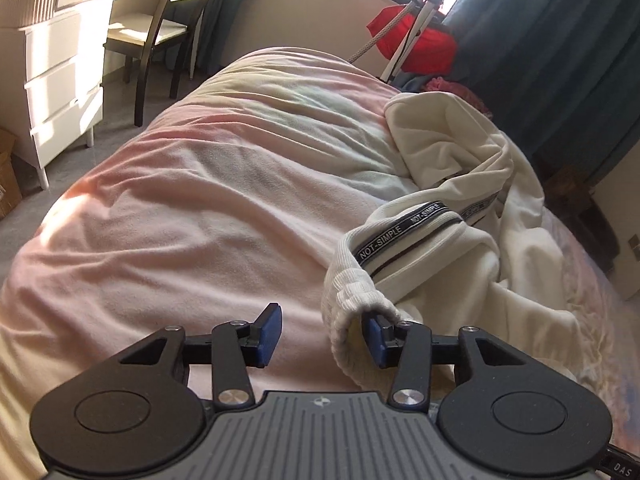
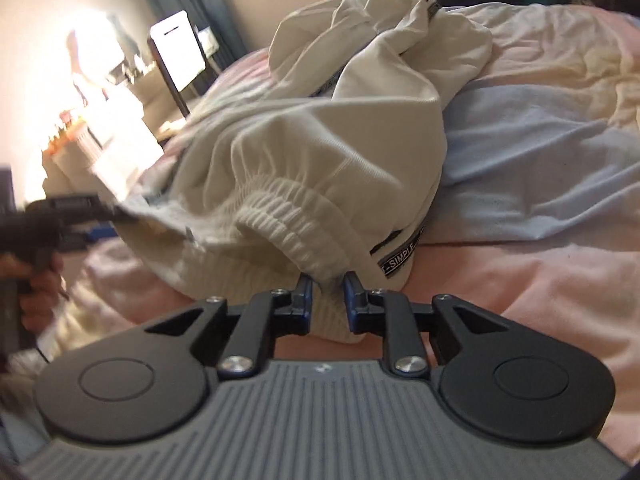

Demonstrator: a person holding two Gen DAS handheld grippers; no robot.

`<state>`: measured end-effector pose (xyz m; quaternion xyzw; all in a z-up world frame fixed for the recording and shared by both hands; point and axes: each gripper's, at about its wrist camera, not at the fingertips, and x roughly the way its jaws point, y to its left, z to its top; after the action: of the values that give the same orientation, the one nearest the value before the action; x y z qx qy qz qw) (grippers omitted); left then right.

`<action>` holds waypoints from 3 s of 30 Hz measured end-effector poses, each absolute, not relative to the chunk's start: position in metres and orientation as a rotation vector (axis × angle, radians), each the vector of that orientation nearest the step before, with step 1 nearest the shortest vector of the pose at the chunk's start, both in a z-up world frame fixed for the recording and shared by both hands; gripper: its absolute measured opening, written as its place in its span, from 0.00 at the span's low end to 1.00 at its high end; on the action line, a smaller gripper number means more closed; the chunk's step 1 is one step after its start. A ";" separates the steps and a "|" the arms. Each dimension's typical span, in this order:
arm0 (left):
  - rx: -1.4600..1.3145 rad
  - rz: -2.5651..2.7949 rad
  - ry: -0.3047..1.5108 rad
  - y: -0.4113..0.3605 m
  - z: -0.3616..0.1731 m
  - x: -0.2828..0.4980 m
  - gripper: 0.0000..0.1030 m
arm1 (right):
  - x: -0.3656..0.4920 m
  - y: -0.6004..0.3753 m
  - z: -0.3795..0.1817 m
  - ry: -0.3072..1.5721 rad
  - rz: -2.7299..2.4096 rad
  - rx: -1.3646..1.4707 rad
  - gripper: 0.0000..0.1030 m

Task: Fold clothes

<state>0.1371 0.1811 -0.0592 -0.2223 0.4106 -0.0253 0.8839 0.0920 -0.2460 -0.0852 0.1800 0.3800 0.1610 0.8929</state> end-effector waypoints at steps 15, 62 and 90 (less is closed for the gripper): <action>-0.944 -0.324 0.722 0.204 -0.043 0.110 0.62 | 0.092 -0.278 -0.075 0.671 0.215 0.509 0.21; -0.801 0.065 0.734 0.205 -0.055 0.116 0.13 | 0.104 -0.217 -0.100 0.707 0.376 0.388 0.54; -0.702 -0.008 0.884 0.217 -0.075 0.156 0.47 | 0.131 -0.258 -0.140 0.808 0.311 0.744 0.55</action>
<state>0.1565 0.2166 -0.0746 -0.3326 0.4187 -0.0036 0.8450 0.1313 -0.2577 -0.1401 0.3523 0.3825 0.1474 0.8414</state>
